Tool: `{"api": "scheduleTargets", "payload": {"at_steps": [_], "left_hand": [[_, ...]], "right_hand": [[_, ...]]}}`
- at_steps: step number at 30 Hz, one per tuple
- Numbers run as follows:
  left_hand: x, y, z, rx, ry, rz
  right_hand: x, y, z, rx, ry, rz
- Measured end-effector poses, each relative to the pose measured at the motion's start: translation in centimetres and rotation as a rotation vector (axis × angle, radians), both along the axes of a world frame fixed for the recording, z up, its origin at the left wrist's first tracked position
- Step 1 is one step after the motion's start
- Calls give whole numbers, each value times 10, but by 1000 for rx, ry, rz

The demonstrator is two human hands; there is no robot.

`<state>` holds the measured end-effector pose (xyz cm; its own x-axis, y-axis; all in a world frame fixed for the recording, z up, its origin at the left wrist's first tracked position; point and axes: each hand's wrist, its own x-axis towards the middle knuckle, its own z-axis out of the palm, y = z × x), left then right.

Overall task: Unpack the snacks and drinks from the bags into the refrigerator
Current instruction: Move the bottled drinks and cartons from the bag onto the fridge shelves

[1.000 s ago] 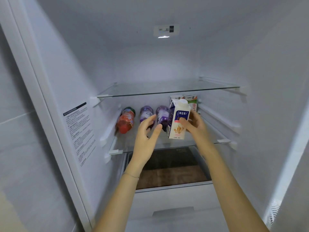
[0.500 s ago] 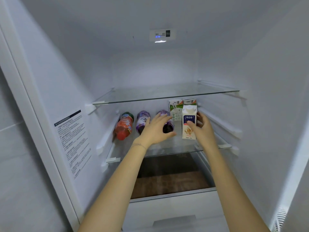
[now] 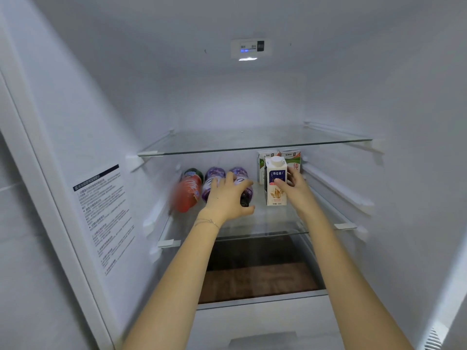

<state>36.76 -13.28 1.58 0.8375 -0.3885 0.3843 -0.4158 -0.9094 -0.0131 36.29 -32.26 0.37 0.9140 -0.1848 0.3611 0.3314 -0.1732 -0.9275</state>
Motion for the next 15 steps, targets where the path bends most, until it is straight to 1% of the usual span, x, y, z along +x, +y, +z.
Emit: {"api": "scheduleTargets", "payload": {"at_steps": [4, 8, 11, 13, 15], "left_hand": [[0, 3, -4, -44, -38, 26], [4, 2, -7, -58, -55, 1], [6, 2, -8, -87, -70, -7], [7, 0, -9, -108, -90, -4], [7, -1, -10, -120, -96, -2]], "right_hand": [[13, 8, 3, -39, 33, 33], [24, 12, 7, -141, 52, 57], [33, 11, 9, -289, 69, 26], [40, 11, 8, -393, 120, 16], [47, 13, 7, -452, 160, 1]]}}
